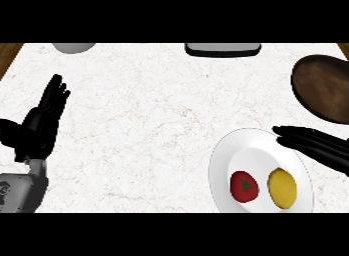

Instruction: Pick the tomato from the plate and place it in the pan

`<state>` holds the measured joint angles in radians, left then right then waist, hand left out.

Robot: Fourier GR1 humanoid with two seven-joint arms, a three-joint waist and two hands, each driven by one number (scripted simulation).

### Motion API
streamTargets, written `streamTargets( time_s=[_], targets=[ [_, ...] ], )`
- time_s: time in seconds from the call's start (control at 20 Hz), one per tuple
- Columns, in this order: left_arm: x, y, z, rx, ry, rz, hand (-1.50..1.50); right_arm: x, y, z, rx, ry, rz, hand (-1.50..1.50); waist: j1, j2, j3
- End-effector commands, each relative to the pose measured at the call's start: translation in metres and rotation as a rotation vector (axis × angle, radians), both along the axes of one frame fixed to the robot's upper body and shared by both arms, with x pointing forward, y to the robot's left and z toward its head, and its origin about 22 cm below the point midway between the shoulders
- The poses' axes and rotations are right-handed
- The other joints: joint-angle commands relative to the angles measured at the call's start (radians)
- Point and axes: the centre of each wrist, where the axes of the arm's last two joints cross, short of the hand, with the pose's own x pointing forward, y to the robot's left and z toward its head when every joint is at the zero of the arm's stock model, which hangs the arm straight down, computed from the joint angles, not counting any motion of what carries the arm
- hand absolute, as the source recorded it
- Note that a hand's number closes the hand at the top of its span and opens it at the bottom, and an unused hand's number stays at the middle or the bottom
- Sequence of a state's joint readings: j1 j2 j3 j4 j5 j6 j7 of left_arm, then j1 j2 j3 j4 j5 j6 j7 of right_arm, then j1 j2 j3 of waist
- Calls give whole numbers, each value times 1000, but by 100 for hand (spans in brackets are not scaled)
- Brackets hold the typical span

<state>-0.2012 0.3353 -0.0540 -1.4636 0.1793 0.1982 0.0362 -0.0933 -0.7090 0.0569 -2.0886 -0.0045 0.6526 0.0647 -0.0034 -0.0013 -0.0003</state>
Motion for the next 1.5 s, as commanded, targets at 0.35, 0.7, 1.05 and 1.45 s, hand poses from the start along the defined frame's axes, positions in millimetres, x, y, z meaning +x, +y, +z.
streamTargets(
  time_s=[0.35, 0.7, 1.05, 1.45],
  targets=[
    [3, -15, 5, -9, 12, -7, 0, 17, 10, -33, -129, 22, -104, -150, 4, 1, 0],
    [-8, -11, 10, 7, 4, -25, 0, 39, 19, -52, -148, 90, -29, -150, 8, 1, 0],
    [5, -9, 7, 14, 15, 15, 0, 18, 27, -87, -219, 86, 36, -150, 2, 1, 1],
    [-4, 14, -20, 5, 13, -7, 0, 17, 68, -93, -364, 21, -18, -150, 3, 1, 0]
  ],
)
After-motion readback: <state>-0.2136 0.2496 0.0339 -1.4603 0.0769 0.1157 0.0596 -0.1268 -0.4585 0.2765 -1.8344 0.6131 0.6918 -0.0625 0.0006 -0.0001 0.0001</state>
